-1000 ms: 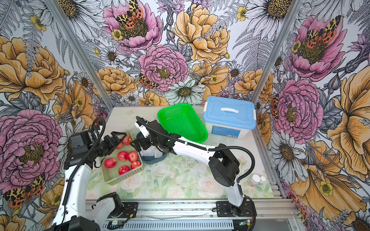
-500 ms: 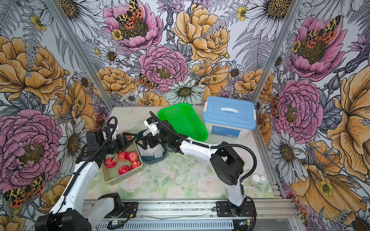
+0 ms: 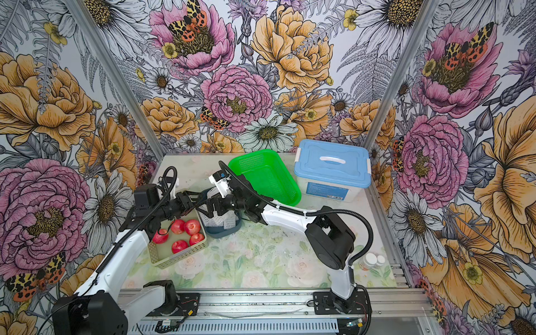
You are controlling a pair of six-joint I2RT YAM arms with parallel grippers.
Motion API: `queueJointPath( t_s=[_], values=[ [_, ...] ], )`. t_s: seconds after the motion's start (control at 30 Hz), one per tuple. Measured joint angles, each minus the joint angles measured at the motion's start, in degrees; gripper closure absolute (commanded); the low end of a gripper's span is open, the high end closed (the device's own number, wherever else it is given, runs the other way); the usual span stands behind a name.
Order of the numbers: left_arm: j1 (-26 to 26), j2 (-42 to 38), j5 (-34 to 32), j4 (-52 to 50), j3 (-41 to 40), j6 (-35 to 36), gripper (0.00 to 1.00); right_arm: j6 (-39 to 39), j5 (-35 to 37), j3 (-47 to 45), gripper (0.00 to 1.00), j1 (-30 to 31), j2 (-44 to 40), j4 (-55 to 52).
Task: Remove foam nets from apples
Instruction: Place the foam net into the storage box.
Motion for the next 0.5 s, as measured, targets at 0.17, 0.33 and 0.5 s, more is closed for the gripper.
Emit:
queueJointPath(
  t_s=[0.17, 0.33, 0.5],
  values=[
    [0.0, 0.3, 0.5, 0.4, -1.0, -0.5, 0.46, 0.2, -0.2, -1.7, 0.00, 0.0, -1.1, 1.3],
    [-0.1, 0.3, 1.9, 0.2, -1.8, -0.4, 0.48, 1.5, -0.3, -2.6, 0.00, -0.4, -1.9, 3.9],
    [-1.5, 1.0, 3.3, -0.3, -2.2, -0.2, 0.48, 2.5, -0.3, -2.6, 0.00, -0.6, -3.5, 7.5]
  ],
)
